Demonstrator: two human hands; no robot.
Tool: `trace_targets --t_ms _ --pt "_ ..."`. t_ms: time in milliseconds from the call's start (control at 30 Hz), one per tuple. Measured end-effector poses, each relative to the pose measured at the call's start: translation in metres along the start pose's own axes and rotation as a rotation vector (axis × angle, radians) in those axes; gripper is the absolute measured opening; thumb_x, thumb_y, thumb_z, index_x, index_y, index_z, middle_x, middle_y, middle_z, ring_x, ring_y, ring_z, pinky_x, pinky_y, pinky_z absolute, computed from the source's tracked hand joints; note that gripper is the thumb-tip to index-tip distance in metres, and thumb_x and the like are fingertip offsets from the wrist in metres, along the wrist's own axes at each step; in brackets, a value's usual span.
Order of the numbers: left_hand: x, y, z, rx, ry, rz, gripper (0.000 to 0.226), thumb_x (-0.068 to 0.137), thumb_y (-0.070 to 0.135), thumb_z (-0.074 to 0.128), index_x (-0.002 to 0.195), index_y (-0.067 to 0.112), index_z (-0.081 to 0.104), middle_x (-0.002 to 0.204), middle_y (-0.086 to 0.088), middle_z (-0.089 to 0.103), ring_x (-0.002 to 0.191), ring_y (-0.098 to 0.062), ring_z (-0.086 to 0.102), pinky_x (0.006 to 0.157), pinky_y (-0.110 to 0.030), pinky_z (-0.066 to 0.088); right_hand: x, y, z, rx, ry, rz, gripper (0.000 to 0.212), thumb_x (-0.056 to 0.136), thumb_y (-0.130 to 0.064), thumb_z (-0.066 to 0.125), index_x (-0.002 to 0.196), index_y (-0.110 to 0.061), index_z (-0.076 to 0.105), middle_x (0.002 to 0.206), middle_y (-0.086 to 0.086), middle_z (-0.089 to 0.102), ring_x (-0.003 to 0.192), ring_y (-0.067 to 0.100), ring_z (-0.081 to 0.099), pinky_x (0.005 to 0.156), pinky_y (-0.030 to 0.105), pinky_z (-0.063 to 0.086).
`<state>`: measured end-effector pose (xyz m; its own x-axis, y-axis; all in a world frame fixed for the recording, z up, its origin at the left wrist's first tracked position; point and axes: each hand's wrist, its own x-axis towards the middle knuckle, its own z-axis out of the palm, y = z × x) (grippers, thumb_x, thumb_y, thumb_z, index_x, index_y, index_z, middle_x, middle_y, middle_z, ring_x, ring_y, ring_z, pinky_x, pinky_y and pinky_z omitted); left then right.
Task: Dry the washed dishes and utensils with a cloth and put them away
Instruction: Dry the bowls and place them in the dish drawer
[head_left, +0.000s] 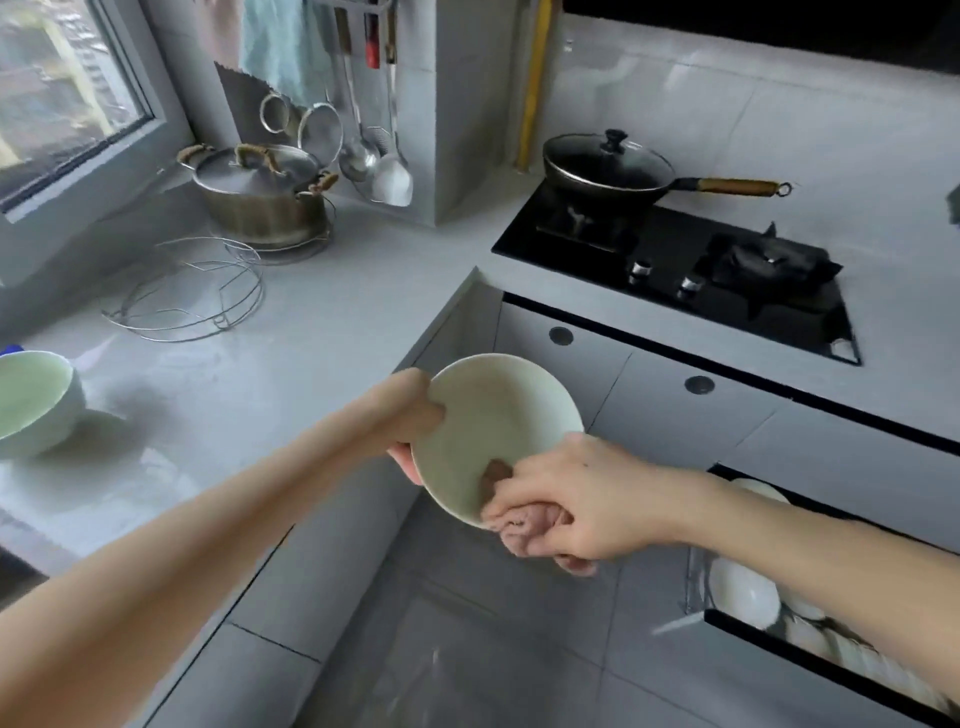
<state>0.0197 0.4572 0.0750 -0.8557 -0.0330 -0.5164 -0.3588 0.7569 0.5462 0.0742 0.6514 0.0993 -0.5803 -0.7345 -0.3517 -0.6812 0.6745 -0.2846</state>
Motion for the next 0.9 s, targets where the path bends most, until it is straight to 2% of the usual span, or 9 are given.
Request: trace_targets --t_ms 67,100,167,267,367,500,667,800,900 --pt "0.004 0.031 0.026 -0.055 -0.016 0.017 0.020 0.078 0.012 0.037 0.078 0.002 0.054 0.044 0.000 0.060 0.040 -0.005 0.060 0.047 -0.020 0.042 -0.042 0.035 0.014 -0.216 0.223 0.005 0.043 0.072 -0.017 0.054 0.107 -0.039 0.065 0.088 -0.012 0.059 0.087 0.012 0.057 0.079 0.037 0.040" --pt "0.009 0.044 0.038 -0.103 -0.023 0.024 0.032 0.077 0.012 0.038 0.103 -0.001 0.025 0.049 -0.005 0.060 0.048 -0.011 0.065 0.049 -0.019 0.033 -0.063 0.055 0.025 -0.265 0.355 0.050 0.050 0.062 -0.010 0.055 0.102 -0.036 0.068 0.085 -0.012 0.060 0.083 0.013 0.057 0.071 0.036 0.042" --pt "0.012 0.071 0.060 -0.293 -0.070 0.032 0.017 0.088 0.004 0.039 0.081 0.013 0.052 0.063 -0.014 0.064 0.042 -0.022 0.065 0.053 -0.037 0.058 -0.109 0.091 0.049 -0.127 0.641 0.245 0.052 0.060 -0.007 0.061 0.103 -0.035 0.069 0.092 -0.013 0.067 0.084 0.013 0.062 0.068 0.036 0.049" --pt "0.017 0.106 0.095 -0.546 -0.153 0.025 0.022 0.094 -0.003 0.037 0.108 -0.002 0.054 0.086 -0.017 0.061 0.055 -0.030 0.065 0.043 -0.037 0.056 -0.156 0.119 0.073 0.660 0.936 0.577 0.059 0.080 -0.009 0.073 0.116 -0.051 0.050 0.117 -0.029 0.057 0.112 0.001 0.057 0.091 0.023 0.050" --pt "0.022 0.145 0.146 -0.489 -0.183 0.047 0.019 0.093 -0.001 0.038 0.102 0.001 0.054 0.080 -0.012 0.061 0.047 -0.027 0.065 0.049 -0.041 0.058 -0.163 0.136 0.087 1.349 1.159 0.619 0.068 0.081 -0.018 0.073 0.128 -0.053 0.039 0.134 -0.022 0.048 0.120 -0.003 0.050 0.073 0.008 0.050" --pt "0.025 0.191 0.217 -0.395 -0.261 0.053 0.013 0.091 -0.001 0.036 0.092 0.003 0.049 0.070 -0.013 0.059 0.034 -0.024 0.060 0.044 -0.038 0.056 -0.166 0.163 0.112 1.429 1.336 0.913 0.067 0.082 -0.012 0.070 0.138 -0.031 0.039 0.098 -0.009 0.061 0.061 -0.013 0.059 0.058 0.010 0.047" --pt "0.063 0.231 0.292 -0.214 -0.216 0.168 0.020 0.088 0.004 0.040 0.090 -0.008 0.056 0.075 -0.023 0.062 0.067 -0.042 0.068 0.062 -0.052 0.057 -0.208 0.192 0.142 1.811 1.203 1.130 0.018 0.086 0.002 0.059 0.102 -0.002 0.053 0.061 0.015 0.051 0.031 0.013 0.046 0.036 0.015 0.036" --pt "0.102 0.265 0.344 -0.205 -0.296 0.068 0.023 0.087 0.003 0.032 0.072 0.006 0.048 0.045 -0.012 0.060 0.056 -0.040 0.067 0.069 -0.052 0.057 -0.252 0.244 0.177 1.125 0.955 1.445 0.065 0.079 -0.018 0.071 0.136 -0.028 0.041 0.117 -0.007 0.058 0.103 0.011 0.057 0.086 0.032 0.046" --pt "0.131 0.290 0.382 -0.172 -0.328 0.010 0.025 0.087 0.003 0.029 0.070 0.010 0.045 0.058 -0.013 0.061 0.066 -0.043 0.068 0.064 -0.042 0.056 -0.280 0.296 0.195 0.718 0.663 1.504 0.094 0.076 -0.037 0.074 0.148 -0.038 0.015 0.126 0.000 0.049 0.110 0.024 0.057 0.080 0.036 0.047"
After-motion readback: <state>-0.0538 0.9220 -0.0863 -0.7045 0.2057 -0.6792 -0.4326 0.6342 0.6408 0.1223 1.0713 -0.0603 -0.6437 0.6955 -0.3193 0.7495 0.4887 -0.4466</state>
